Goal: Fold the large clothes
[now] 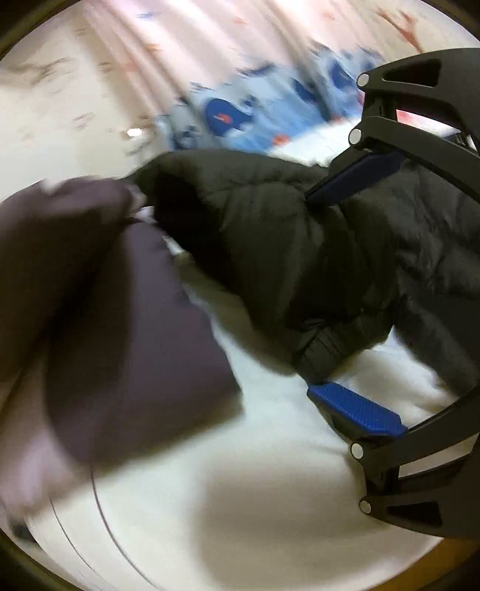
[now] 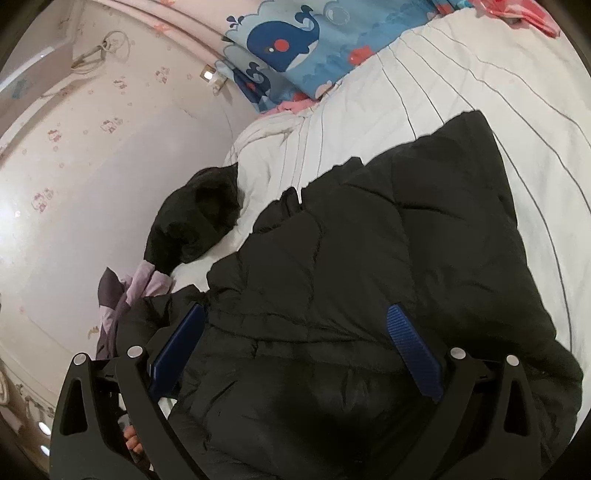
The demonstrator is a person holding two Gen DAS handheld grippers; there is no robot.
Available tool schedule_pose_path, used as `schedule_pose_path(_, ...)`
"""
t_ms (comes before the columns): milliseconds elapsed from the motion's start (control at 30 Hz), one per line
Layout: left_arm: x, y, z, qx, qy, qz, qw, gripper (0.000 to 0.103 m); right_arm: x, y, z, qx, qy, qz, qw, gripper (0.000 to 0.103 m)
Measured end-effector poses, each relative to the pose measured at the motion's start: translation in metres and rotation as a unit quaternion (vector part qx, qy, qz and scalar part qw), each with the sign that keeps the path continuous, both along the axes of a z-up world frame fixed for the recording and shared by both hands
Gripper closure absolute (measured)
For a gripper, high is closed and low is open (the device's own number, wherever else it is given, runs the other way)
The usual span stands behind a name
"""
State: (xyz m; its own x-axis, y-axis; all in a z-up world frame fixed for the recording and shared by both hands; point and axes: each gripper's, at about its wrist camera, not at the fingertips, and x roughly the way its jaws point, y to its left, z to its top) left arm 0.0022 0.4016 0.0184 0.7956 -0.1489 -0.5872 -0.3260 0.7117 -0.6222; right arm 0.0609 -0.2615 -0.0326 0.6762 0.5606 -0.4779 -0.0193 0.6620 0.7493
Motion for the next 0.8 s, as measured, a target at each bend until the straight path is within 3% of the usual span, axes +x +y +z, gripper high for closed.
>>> schedule_pose_path(33,0.012,-0.005,0.001,0.025,0.004,-0.011,0.9996,0.012,0.0,0.001,-0.001,-0.001,0.002,0.001,1.0,0.008)
schedule_pose_path(100,0.031,-0.013,0.008,0.012,-0.022,-0.053,0.9983,0.044,0.001,0.004,-0.001,-0.006,0.003,0.005,1.0,0.008)
schedule_pose_path(133,0.04,-0.026,0.01,0.005,-0.024,-0.075,0.9969,0.076,0.001,0.004,-0.001,-0.007,0.001,0.005,1.0,0.008)
schedule_pose_path(167,0.05,-0.033,0.018,0.012,-0.023,-0.096,0.995,0.093,0.001,0.004,0.0,-0.007,0.0,0.004,1.0,0.008)
schedule_pose_path(233,0.064,-0.045,0.041,0.031,-0.049,-0.128,0.9901,0.102,0.001,0.002,0.0,-0.003,0.0,0.003,1.0,0.008)
schedule_pose_path(367,0.062,-0.058,0.121,0.068,-0.11,-0.169,0.9771,0.103,-0.001,0.0,0.002,0.001,-0.004,-0.001,1.0,0.008)
schedule_pose_path(467,0.046,-0.063,0.185,0.074,-0.169,-0.189,0.9645,0.103,-0.002,0.0,0.002,0.005,-0.006,-0.002,1.0,0.008)
schedule_pose_path(533,0.043,-0.07,0.203,0.071,-0.172,-0.233,0.9544,0.102,-0.002,0.0,0.002,0.006,-0.006,-0.002,1.0,0.008)
schedule_pose_path(567,0.047,-0.078,0.206,0.065,-0.151,-0.285,0.9441,0.102,-0.001,0.001,0.002,0.006,-0.005,-0.001,1.0,0.008)
schedule_pose_path(633,0.063,-0.1,0.189,0.034,-0.083,-0.413,0.9064,0.102,-0.001,0.001,0.001,0.006,-0.004,0.001,1.0,0.008)
schedule_pose_path(667,0.071,-0.111,0.173,0.031,-0.047,-0.448,0.8923,0.101,0.0,0.001,0.001,0.007,-0.003,0.001,1.0,0.008)
schedule_pose_path(733,0.083,-0.135,0.131,0.063,0.026,-0.464,0.8831,0.102,0.0,0.001,0.001,0.009,-0.003,0.001,1.0,0.008)
schedule_pose_path(800,0.097,-0.16,0.086,0.067,0.084,-0.472,0.875,0.102,0.0,0.001,0.0,0.01,0.0,-0.002,1.0,0.008)
